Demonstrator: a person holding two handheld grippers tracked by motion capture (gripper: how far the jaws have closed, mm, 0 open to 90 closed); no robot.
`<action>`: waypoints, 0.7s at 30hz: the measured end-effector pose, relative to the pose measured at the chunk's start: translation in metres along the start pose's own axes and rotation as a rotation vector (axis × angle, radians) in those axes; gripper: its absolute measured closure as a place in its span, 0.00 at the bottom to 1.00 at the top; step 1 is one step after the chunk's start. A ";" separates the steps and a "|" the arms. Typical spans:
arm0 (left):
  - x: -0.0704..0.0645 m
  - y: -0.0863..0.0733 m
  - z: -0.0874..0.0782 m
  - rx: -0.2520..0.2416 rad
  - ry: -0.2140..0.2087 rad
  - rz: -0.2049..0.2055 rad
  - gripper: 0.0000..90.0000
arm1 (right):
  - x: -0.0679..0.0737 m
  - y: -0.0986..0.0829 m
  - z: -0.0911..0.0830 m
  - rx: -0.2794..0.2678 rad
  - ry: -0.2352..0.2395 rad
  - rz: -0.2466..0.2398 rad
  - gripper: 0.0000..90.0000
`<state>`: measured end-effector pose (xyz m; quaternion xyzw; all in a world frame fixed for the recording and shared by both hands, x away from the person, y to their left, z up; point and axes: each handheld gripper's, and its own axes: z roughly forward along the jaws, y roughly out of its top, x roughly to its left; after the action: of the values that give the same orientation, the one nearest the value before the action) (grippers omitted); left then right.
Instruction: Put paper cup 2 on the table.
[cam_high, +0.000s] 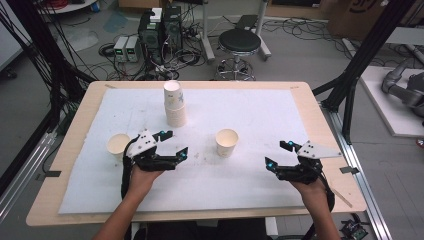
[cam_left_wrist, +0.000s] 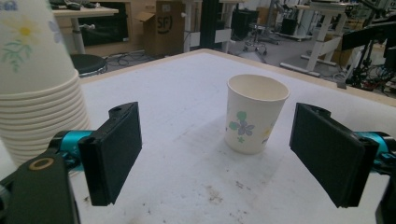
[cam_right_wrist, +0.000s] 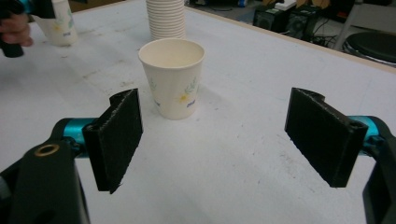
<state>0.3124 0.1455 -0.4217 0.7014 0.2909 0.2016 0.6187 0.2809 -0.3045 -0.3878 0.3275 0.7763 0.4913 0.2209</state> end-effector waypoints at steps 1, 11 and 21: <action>0.000 0.000 -0.004 -0.005 0.000 0.002 0.19 | 0.001 0.000 0.000 -0.002 -0.003 -0.010 0.22; -0.001 0.001 -0.038 -0.043 0.042 0.024 0.19 | 0.005 0.000 -0.004 -0.025 0.009 -0.014 0.22; -0.001 0.002 -0.048 -0.061 0.054 0.026 0.19 | 0.010 0.004 -0.001 -0.026 0.030 -0.021 0.22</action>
<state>0.2808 0.1807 -0.4126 0.6803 0.2924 0.2372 0.6289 0.2752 -0.2967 -0.3839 0.3091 0.7763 0.5040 0.2186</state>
